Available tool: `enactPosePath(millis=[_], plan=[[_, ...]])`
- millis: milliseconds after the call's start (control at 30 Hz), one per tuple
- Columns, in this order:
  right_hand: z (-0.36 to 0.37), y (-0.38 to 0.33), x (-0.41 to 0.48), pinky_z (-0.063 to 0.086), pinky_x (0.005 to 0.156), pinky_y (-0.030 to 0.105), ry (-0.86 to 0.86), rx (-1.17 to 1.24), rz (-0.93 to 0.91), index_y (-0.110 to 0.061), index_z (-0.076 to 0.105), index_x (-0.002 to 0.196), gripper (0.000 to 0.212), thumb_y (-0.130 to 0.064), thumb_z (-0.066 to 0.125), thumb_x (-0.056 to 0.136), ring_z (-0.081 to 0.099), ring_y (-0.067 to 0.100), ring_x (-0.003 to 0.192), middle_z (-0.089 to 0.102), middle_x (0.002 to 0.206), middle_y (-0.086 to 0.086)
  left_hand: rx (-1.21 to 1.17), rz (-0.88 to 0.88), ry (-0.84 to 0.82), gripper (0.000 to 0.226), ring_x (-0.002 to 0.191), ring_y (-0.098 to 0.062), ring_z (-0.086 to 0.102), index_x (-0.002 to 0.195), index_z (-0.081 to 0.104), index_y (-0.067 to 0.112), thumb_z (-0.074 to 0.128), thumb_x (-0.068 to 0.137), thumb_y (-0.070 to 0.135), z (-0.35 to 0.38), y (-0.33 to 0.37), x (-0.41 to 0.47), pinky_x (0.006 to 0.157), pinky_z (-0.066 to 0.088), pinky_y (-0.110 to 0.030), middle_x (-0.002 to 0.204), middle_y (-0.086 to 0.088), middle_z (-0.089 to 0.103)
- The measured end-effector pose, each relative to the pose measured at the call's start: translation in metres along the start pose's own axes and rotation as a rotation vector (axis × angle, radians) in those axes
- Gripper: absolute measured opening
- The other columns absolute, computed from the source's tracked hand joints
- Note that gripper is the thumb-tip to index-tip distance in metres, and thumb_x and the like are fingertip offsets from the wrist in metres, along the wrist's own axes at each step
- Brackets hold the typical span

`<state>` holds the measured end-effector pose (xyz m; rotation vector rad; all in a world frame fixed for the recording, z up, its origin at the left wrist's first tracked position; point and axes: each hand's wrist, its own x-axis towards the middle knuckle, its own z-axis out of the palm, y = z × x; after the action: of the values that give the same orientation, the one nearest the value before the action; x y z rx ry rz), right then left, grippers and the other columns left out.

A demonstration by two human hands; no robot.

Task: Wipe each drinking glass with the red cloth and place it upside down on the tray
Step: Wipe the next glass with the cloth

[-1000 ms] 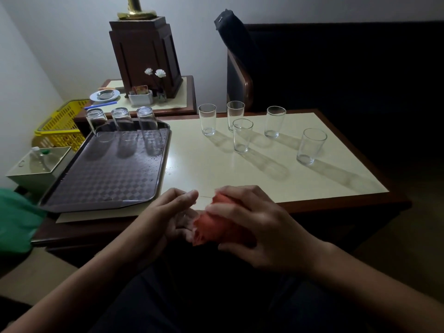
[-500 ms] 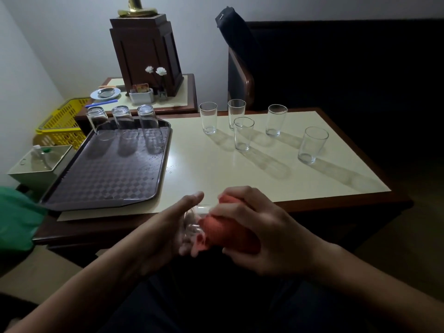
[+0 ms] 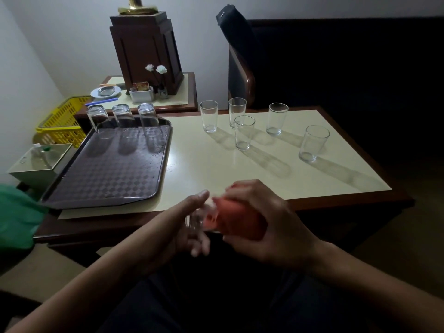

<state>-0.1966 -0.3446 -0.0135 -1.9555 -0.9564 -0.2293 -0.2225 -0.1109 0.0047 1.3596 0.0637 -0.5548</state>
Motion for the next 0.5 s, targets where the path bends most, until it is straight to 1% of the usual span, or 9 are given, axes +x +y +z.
enactPosePath(millis=[33, 100, 167, 200, 233, 300, 367, 433, 500], plan=[[0.000, -0.006, 0.004, 0.057, 0.089, 0.029, 0.039, 0.294, 0.242, -0.023, 0.069, 0.126, 0.053, -0.020, 0.092, 0.078, 0.071, 0.013, 0.108, 0.073, 0.118, 0.002, 0.085, 0.112, 0.045, 0.035, 0.068, -0.032, 0.069, 0.114, 0.065, 0.013, 0.069, 0.091, 0.039, -0.002, -0.001, 0.001, 0.060, 0.057, -0.031, 0.101, -0.021, 0.068], [0.004, -0.013, 0.009, 0.061, 0.082, 0.036, -0.055, 0.920, 0.716, -0.019, 0.071, 0.119, 0.037, -0.027, 0.080, 0.084, 0.072, 0.022, 0.102, 0.075, 0.114, 0.011, 0.246, 0.286, 0.087, 0.041, 0.083, -0.036, 0.070, 0.128, 0.062, 0.024, 0.072, 0.088, 0.029, -0.004, 0.001, -0.001, 0.079, 0.061, -0.040, 0.120, -0.017, 0.068], [0.004, -0.013, 0.011, 0.061, 0.083, 0.041, -0.143, 1.152, 0.906, -0.013, 0.070, 0.122, 0.040, -0.032, 0.072, 0.087, 0.070, 0.026, 0.103, 0.072, 0.112, 0.013, 0.209, 0.298, 0.116, 0.043, 0.074, -0.035, 0.068, 0.127, 0.062, 0.018, 0.073, 0.087, 0.032, -0.002, 0.002, 0.001, 0.066, 0.059, -0.035, 0.113, -0.020, 0.069], [0.004, -0.015, 0.011, 0.061, 0.083, 0.042, -0.177, 1.083, 0.848, -0.012, 0.066, 0.125, 0.043, -0.031, 0.074, 0.087, 0.070, 0.024, 0.103, 0.071, 0.112, 0.011, 0.137, 0.248, 0.141, 0.046, 0.065, -0.034, 0.065, 0.123, 0.061, 0.011, 0.071, 0.086, 0.036, 0.000, 0.003, 0.001, 0.056, 0.055, -0.031, 0.105, -0.024, 0.069], [0.004, -0.018, 0.008, 0.061, 0.085, 0.041, -0.197, 0.855, 0.694, -0.017, 0.063, 0.128, 0.048, -0.029, 0.080, 0.085, 0.070, 0.021, 0.104, 0.071, 0.115, 0.008, 0.074, 0.170, 0.165, 0.051, 0.057, -0.031, 0.062, 0.119, 0.060, 0.004, 0.069, 0.085, 0.040, 0.001, 0.003, 0.002, 0.047, 0.049, -0.027, 0.095, -0.025, 0.068], [0.005, -0.015, 0.002, 0.056, 0.098, 0.034, -0.183, 0.107, 0.225, -0.027, 0.058, 0.136, 0.064, -0.026, 0.089, 0.080, 0.067, 0.015, 0.116, 0.065, 0.129, 0.001, 0.027, 0.009, 0.152, 0.057, 0.045, -0.024, 0.056, 0.104, 0.059, -0.003, 0.066, 0.084, 0.049, 0.002, 0.003, 0.002, 0.039, 0.040, -0.023, 0.072, -0.017, 0.063], [0.006, -0.007, -0.003, 0.050, 0.106, 0.030, -0.129, -0.266, -0.147, -0.023, 0.058, 0.140, 0.068, -0.023, 0.089, 0.079, 0.060, 0.020, 0.127, 0.057, 0.139, 0.006, -0.002, -0.077, 0.085, 0.063, 0.042, -0.022, 0.056, 0.110, 0.057, -0.008, 0.066, 0.093, 0.052, 0.004, -0.002, 0.002, 0.038, 0.041, -0.022, 0.061, -0.013, 0.060], [0.007, 0.000, -0.005, 0.051, 0.103, 0.030, -0.059, -0.206, -0.134, -0.020, 0.062, 0.137, 0.064, -0.020, 0.090, 0.078, 0.063, 0.020, 0.123, 0.061, 0.135, 0.005, -0.017, -0.027, 0.075, 0.058, 0.048, -0.027, 0.061, 0.126, 0.051, -0.006, 0.063, 0.097, 0.043, 0.007, -0.006, 0.002, 0.044, 0.048, -0.026, 0.066, -0.014, 0.064], [0.003, -0.006, 0.001, 0.056, 0.090, 0.031, -0.007, 0.202, 0.243, -0.023, 0.065, 0.129, 0.055, -0.023, 0.090, 0.080, 0.070, 0.013, 0.106, 0.071, 0.119, -0.001, 0.015, 0.106, 0.076, 0.048, 0.065, -0.034, 0.068, 0.132, 0.050, 0.007, 0.070, 0.095, 0.030, 0.009, -0.002, 0.001, 0.055, 0.056, -0.031, 0.081, -0.022, 0.070]])
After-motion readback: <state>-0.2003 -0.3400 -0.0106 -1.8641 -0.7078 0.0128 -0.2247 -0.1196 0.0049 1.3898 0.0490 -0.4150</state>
